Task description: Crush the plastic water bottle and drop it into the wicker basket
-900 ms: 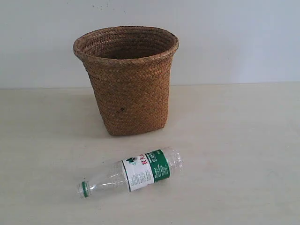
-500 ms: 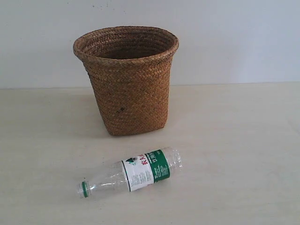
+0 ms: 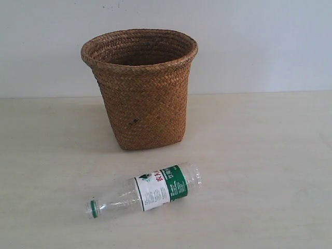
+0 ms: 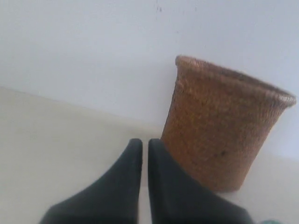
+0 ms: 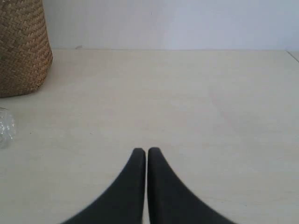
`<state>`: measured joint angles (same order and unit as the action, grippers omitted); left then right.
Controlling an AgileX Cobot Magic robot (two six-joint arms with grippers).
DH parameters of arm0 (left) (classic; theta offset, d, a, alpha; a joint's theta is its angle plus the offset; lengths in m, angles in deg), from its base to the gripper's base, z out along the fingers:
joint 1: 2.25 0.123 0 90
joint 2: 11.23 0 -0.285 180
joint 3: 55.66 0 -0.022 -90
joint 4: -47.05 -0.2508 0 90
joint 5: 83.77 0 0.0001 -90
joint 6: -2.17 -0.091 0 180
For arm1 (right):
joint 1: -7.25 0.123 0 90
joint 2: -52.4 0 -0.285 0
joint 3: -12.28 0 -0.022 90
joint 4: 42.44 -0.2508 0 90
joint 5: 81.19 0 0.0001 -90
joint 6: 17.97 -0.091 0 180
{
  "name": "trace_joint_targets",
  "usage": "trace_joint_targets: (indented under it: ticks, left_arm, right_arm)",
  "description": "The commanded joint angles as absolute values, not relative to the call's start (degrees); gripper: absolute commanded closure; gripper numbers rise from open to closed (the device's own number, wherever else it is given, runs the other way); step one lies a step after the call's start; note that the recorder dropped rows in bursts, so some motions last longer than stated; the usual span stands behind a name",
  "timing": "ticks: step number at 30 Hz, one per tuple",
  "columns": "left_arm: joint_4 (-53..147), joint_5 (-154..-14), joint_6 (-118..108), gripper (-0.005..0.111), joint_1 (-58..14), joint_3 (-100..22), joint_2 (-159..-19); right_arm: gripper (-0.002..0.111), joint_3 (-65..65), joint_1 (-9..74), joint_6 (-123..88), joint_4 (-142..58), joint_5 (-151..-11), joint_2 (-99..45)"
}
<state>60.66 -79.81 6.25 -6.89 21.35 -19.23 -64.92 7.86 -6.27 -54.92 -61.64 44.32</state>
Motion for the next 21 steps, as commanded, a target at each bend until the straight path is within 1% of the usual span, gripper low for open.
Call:
trace_joint_targets:
  ticks: [1,8,13,15,17,19,21]
  left_arm:
    - [63.4,-88.4,10.5,0.103,-6.7,21.6,-19.0]
    - [64.9,-87.2,14.6,0.103,-6.7,21.6,-19.0]
    - [62.4,-92.0,19.1,0.103,-6.8,20.4,-19.2]
    - [51.4,-89.6,23.8,0.103,-8.1,14.0,-25.4]
    - [44.3,-86.1,26.1,0.103,-11.1,8.5,-34.0]
    - [37.8,-83.4,24.4,0.103,-16.4,2.4,-46.7]
    - [34.7,-77.8,19.0,0.103,-21.1,-3.0,-57.5]
  right_arm:
    - [0.109,-64.9,7.5,-6.3,-54.7,-61.6,44.6]
    - [0.109,-64.9,7.5,-6.3,-54.7,-61.6,44.6]
    - [0.109,-64.9,7.5,-6.3,-54.7,-61.6,44.6]
    - [0.109,-64.9,7.5,-6.3,-54.7,-61.6,44.6]
    - [0.109,-64.9,7.5,-6.3,-54.7,-61.6,44.6]
    - [0.109,-64.9,7.5,-6.3,-54.7,-61.6,44.6]
    - [0.109,-64.9,7.5,-6.3,-54.7,-61.6,44.6]
